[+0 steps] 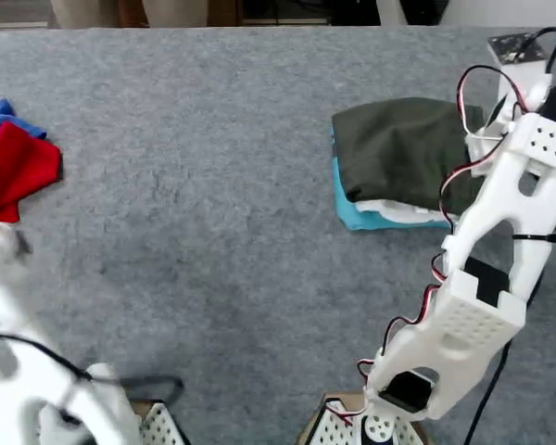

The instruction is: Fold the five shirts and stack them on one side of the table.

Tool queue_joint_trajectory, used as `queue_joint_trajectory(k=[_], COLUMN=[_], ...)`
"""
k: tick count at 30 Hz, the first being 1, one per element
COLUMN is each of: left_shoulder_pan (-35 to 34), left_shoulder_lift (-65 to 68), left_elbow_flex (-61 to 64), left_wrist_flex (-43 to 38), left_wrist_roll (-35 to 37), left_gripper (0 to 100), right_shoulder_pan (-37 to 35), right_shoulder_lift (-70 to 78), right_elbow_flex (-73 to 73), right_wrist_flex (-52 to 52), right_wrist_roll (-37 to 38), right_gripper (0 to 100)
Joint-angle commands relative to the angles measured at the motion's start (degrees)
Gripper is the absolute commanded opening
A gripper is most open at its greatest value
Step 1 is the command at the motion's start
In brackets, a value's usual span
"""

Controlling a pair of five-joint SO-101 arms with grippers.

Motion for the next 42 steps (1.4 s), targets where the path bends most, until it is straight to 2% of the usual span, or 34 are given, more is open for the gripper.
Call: queue_joint_trajectory(k=[1, 5, 9, 11, 15, 19, 20, 25, 32, 37, 42], left_shoulder_pan=[-8.8, -11.5, -11.8, -11.9, -11.3, -11.2, -11.1, -9.4, -4.9, -3.3, 0.4], left_shoulder_lift=[15.9, 34.6, 55.0, 64.0, 77.8, 85.1, 86.1, 87.0, 83.4, 74.2, 56.1], left_elbow_flex=[-12.0, -26.8, -39.9, -46.4, -58.8, -70.3, -73.0, -84.4, -111.3, -120.3, -115.5], left_wrist_flex=[-6.7, -7.5, -13.8, -14.5, -8.9, -2.5, -0.5, 13.1, 38.2, 38.7, 38.7], left_wrist_roll=[-1.8, -1.4, 1.2, 1.3, -0.5, -0.5, -0.5, -0.5, -0.2, 6.3, 6.7], left_gripper=[20, 20, 20, 20, 19, 4, 1, 2, 2, 2, 2], right_shoulder_pan=[-3.2, -5.5, -7.3, -7.5, -7.5, -7.6, -7.6, -7.7, -7.6, -7.3, -7.7], right_shoulder_lift=[-1.0, -1.0, -1.1, -1.1, -1.1, -1.1, -1.1, -1.4, -9.2, -16.3, -24.1], right_elbow_flex=[-4.8, -7.3, -7.8, -7.8, -7.8, -7.8, -7.8, -7.8, -7.2, -0.2, 10.6], right_wrist_flex=[3.7, 4.1, 4.3, 4.3, 4.3, 4.3, 4.3, 4.3, 4.4, 4.4, 4.1], right_wrist_roll=[0.5, 0.4, 0.4, 0.4, 0.4, 0.4, 0.4, 0.4, 0.4, 0.4, 0.9], right_gripper=[0.0, 7.8, 3.7, 1.0, 0.2, 0.2, 0.2, 0.2, 0.2, 0.2, 0.2])
